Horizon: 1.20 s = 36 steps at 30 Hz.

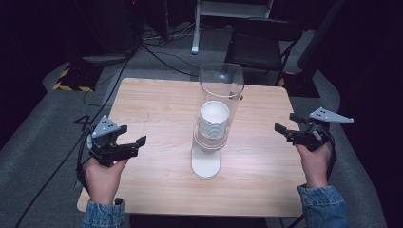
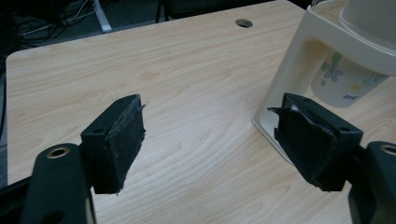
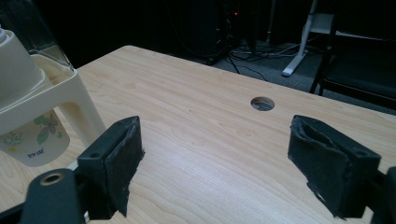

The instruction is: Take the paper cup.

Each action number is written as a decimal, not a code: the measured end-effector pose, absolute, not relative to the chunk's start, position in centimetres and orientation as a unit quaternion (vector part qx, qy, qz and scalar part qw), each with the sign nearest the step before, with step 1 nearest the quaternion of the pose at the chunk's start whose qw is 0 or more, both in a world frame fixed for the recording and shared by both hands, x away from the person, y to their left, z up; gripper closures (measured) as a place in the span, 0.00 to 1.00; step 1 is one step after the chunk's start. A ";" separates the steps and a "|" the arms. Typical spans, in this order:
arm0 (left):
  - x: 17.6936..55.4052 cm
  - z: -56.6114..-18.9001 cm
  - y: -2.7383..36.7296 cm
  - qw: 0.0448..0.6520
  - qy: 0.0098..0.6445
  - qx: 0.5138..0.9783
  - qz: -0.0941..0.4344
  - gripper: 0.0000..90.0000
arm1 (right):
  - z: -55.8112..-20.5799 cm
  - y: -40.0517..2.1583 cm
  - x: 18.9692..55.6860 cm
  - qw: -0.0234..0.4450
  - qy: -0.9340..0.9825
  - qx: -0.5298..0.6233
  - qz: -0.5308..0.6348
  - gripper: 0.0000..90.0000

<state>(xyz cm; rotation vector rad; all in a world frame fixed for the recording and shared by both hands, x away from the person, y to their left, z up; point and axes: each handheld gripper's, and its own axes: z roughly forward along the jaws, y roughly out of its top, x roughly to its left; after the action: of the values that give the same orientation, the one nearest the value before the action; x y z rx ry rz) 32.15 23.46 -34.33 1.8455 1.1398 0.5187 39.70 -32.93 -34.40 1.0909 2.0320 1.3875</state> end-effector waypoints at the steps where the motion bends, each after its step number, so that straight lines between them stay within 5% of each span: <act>1: 32.1 -34.3 23.5 0.440 0.459 0.743 0.209 0.25 | -34.4 -32.9 39.7 0.223 0.736 0.395 0.503 0.21; 22: 32.4 -34.0 22.8 0.449 0.453 0.744 0.197 0.22 | -34.5 -32.6 39.3 0.215 0.740 0.386 0.507 0.19; 36: 32.4 -34.1 22.9 0.452 0.457 0.740 0.195 0.22 | -34.6 -28.3 38.4 0.185 0.778 0.319 0.509 0.18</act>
<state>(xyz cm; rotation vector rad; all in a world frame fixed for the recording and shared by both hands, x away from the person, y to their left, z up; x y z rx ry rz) 32.44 22.92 -34.12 1.8289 1.1300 0.4825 38.42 -28.33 -34.59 0.8982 2.1919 1.4335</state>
